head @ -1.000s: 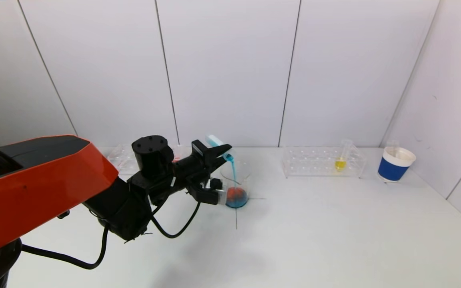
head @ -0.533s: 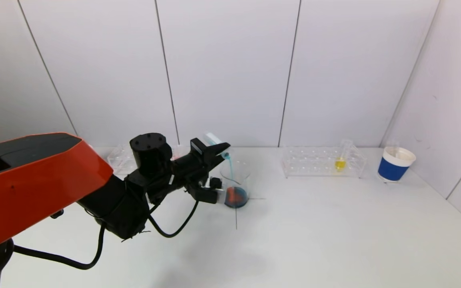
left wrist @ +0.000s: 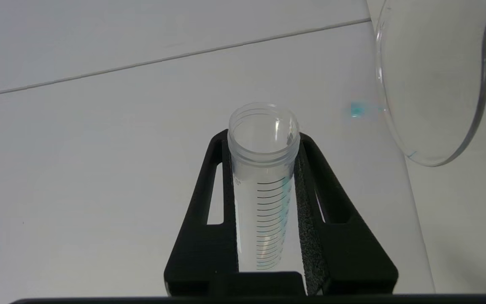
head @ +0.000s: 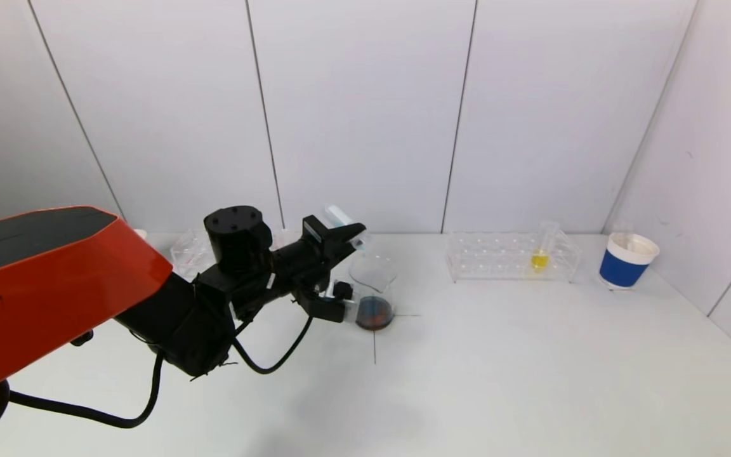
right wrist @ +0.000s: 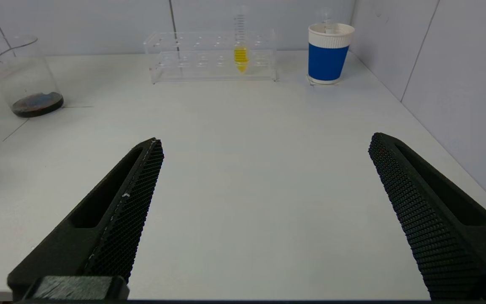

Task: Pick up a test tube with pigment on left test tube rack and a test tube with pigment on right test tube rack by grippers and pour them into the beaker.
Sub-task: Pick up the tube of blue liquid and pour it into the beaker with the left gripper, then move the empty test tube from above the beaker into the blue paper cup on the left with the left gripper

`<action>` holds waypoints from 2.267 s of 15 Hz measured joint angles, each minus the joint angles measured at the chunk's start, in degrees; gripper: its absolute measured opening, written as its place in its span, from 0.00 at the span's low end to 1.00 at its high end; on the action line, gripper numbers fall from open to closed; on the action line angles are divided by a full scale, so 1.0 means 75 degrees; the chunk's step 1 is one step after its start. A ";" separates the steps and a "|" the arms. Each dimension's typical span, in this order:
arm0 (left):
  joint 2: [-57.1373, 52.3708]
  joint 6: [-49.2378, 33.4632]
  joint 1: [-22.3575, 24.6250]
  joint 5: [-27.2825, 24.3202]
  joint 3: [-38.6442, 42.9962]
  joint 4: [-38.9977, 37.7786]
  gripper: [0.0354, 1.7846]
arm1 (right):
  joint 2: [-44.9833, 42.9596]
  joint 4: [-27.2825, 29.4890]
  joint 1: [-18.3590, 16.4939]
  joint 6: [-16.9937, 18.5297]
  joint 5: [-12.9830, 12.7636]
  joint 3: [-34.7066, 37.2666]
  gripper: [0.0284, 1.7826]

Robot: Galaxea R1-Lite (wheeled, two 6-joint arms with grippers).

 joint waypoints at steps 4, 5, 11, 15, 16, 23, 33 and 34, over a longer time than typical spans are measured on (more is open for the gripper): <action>-0.0120 0.0249 -0.0018 0.0026 -0.0015 0.0154 0.22 | 0.0000 0.0003 0.0003 -0.0003 -0.0003 -0.0007 0.99; -0.0143 0.0304 -0.0015 0.0049 -0.0018 0.0206 0.22 | 0.0000 0.0003 0.0003 -0.0003 0.0000 -0.0007 0.99; -0.0205 0.0362 -0.0029 0.0101 0.0007 0.0221 0.22 | 0.0000 0.0003 0.0003 0.0000 -0.0003 -0.0007 0.99; -0.0419 -0.0471 -0.0055 0.0530 0.0143 0.0171 0.22 | 0.0000 0.0003 0.0003 0.0000 0.0000 -0.0007 0.99; -0.0514 -0.0757 -0.0088 0.0740 0.0166 0.0180 0.22 | 0.0000 0.0003 0.0003 -0.0003 0.0000 -0.0007 0.99; -0.1734 -0.4088 -0.0229 0.2960 0.0140 0.1052 0.22 | 0.0000 0.0003 0.0000 0.0000 0.0000 -0.0007 0.99; -0.3223 -0.6915 0.0546 0.3734 -0.0117 0.2357 0.22 | 0.0000 0.0000 0.0003 0.0000 -0.0003 -0.0007 0.99; -0.3373 -0.7296 0.0720 0.3737 -0.0206 0.2727 0.22 | 0.0000 0.0003 0.0003 -0.0003 0.0000 -0.0007 0.99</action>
